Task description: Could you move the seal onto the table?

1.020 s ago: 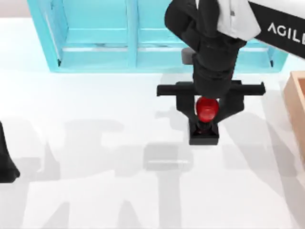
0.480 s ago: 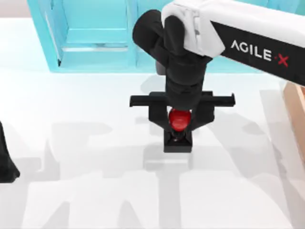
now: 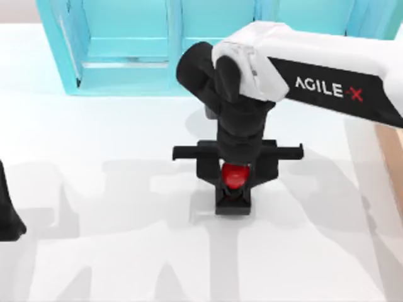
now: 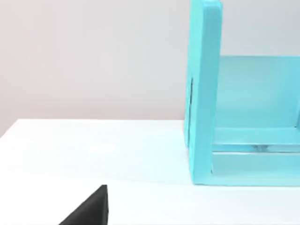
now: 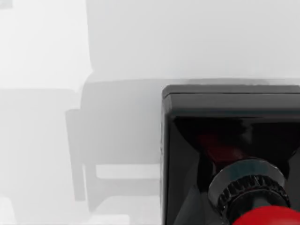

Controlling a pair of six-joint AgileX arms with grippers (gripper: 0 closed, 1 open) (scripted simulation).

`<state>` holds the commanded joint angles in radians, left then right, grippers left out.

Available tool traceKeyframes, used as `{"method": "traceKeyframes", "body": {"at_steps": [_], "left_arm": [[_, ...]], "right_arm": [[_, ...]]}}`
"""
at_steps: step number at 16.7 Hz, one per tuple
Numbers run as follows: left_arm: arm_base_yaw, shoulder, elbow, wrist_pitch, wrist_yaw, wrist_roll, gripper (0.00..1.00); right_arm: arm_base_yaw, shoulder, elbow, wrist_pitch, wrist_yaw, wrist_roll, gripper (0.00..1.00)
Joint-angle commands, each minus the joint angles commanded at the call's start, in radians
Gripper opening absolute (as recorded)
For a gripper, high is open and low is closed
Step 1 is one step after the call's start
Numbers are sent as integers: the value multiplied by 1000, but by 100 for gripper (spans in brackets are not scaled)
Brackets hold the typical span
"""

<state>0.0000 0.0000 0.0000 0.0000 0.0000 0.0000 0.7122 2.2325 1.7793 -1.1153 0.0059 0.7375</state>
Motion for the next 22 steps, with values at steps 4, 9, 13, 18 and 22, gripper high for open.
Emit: {"method": "traceKeyframes", "body": {"at_steps": [4, 9, 13, 18, 22], "left_arm": [[0, 0, 0, 0, 0, 0, 100], [0, 0, 0, 0, 0, 0, 100], [0, 0, 0, 0, 0, 0, 100], [0, 0, 0, 0, 0, 0, 100], [0, 0, 0, 0, 0, 0, 100]], "right_arm": [[0, 0, 0, 0, 0, 0, 15], [0, 0, 0, 0, 0, 0, 53], [0, 0, 0, 0, 0, 0, 83], [0, 0, 0, 0, 0, 0, 100], [0, 0, 0, 0, 0, 0, 100]]}}
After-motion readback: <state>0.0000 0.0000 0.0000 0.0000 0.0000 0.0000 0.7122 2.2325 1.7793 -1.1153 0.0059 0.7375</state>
